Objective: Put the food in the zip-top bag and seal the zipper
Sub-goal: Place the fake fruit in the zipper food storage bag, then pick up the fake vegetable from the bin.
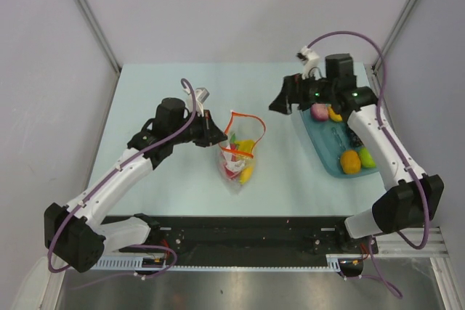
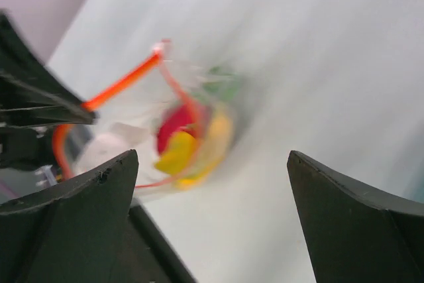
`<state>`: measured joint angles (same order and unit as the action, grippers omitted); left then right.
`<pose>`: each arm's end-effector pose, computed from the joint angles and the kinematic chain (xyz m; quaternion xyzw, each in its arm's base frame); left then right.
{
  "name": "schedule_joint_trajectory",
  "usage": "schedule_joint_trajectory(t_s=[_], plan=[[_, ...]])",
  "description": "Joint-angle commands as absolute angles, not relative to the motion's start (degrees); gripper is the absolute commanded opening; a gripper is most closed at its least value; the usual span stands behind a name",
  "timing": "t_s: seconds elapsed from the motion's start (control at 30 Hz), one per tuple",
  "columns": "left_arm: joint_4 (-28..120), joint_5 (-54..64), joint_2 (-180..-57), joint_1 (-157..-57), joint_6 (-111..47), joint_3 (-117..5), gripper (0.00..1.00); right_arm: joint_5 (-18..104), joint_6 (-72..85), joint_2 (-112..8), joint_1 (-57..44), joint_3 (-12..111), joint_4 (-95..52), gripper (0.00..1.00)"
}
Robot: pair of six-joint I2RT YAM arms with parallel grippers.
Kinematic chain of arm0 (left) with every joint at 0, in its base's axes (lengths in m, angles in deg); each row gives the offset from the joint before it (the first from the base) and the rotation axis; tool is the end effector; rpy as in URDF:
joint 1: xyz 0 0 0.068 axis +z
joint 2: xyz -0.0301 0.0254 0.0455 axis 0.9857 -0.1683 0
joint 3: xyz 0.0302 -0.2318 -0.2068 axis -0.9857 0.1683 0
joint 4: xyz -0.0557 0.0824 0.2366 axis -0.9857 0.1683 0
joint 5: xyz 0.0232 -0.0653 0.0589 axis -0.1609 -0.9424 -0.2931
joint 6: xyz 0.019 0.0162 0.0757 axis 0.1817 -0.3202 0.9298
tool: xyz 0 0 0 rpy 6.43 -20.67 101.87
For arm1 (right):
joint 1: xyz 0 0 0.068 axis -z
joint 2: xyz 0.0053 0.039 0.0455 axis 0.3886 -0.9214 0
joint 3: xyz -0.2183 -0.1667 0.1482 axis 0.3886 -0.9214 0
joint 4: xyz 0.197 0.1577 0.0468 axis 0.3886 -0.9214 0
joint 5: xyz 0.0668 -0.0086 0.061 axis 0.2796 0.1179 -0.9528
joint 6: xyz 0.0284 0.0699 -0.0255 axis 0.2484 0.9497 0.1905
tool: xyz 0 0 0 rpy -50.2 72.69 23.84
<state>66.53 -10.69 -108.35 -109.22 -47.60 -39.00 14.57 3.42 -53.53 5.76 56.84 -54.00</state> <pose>0.2145 -0.1505 0.3410 0.1213 0.8398 -0.3921 0.3554 0.3025 0.1358 0.4058 -0.2447 0.8118 0.3535 0.3951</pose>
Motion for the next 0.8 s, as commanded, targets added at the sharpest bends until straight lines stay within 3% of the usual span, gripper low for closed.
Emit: schedule_joint_trajectory(t_s=[0.0,0.13,0.27,0.77], plan=[[66.0,-10.5,-107.0,-109.4,-46.7,-42.8,0.02,16.3,-8.9,-53.4,14.1,58.5,-61.1,0.98],[65.7,-10.6,-107.3,-109.4,-46.6,-42.8,0.01,22.6,-24.7,-60.1,20.7,57.6,-64.5,0.93],[65.6,-10.7,-107.4,-109.3,-46.5,-42.6,0.01,27.6,-30.1,-67.1,25.8,58.5,-63.8,0.88],[66.6,-10.8,-108.5,-109.3,-45.3,-42.2,0.01,32.2,-35.5,-81.6,23.6,61.7,-50.6,0.90]])
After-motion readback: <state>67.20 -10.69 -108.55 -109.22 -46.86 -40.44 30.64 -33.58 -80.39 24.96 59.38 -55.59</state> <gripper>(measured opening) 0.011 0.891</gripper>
